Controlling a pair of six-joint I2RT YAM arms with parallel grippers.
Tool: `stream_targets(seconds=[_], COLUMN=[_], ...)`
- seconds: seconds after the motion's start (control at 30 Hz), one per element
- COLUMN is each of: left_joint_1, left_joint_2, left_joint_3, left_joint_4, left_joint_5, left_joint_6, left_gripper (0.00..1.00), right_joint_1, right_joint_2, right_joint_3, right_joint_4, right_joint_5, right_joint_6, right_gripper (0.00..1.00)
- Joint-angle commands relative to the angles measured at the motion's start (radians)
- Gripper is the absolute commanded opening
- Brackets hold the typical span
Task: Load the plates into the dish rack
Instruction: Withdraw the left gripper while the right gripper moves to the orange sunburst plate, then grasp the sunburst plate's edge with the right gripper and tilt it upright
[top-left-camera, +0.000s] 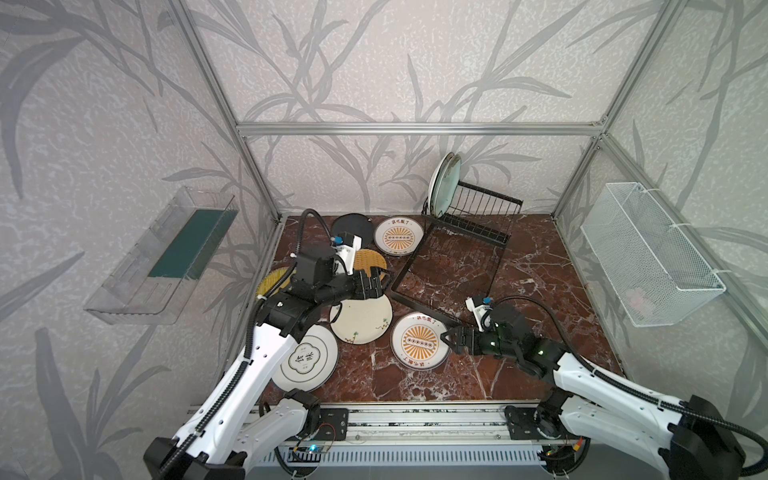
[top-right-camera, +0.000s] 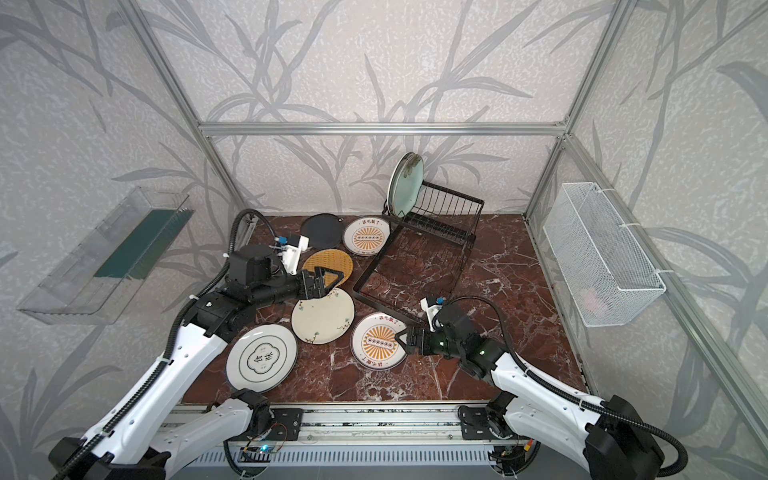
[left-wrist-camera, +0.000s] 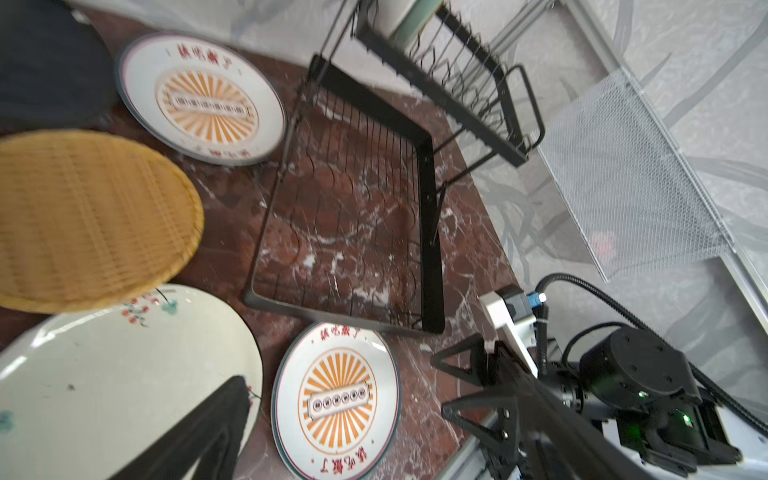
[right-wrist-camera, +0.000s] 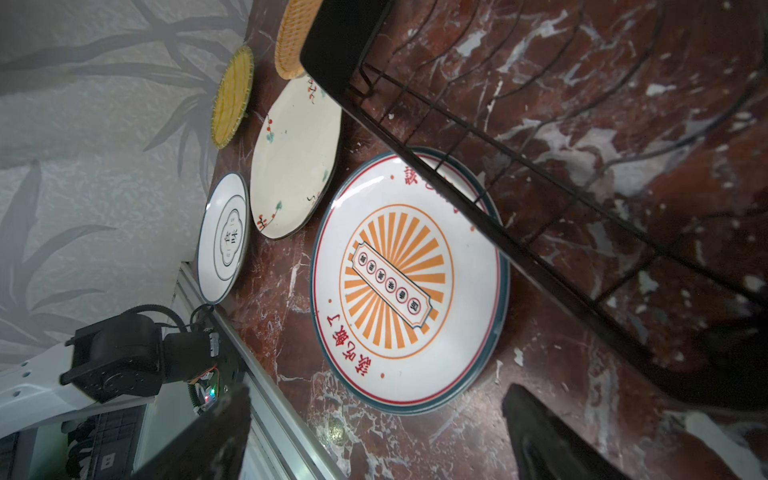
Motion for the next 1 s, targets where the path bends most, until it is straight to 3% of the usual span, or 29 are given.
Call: stream_targets(seconds=[0.0,0.5,0.77,0.97], left_joint_1=[0.014,0.029,0.029,0.032], left_joint_2=[0.004,0.047,0.042,0.036], left_joint_3=[-0.045,-0.122,-0.128,-0.127], left_joint_4=[0.111,0.199,0.209,0.203], left_joint_5=[0.153,0.166,0.139,0.12], left_joint_6=[-0.072,-0.072,-0.09,-0.09], left_gripper=[0.99,0.99,0.99,0.99], right_joint_1=[0.022,0.064,0.064,0.065], right_joint_2=[0.009,0.321,0.441,0.503], right_joint_3=[-0.044,-0.098,-0.119,-0.146], right_joint_4=[0.069,0.392,0.537,0.609], right_joint_5=[0.066,0.065,0.062,0.079], right_joint_6=[0.036,0.113,0.166,0.22], right_gripper=[0.9,0.69,0.52,0.32])
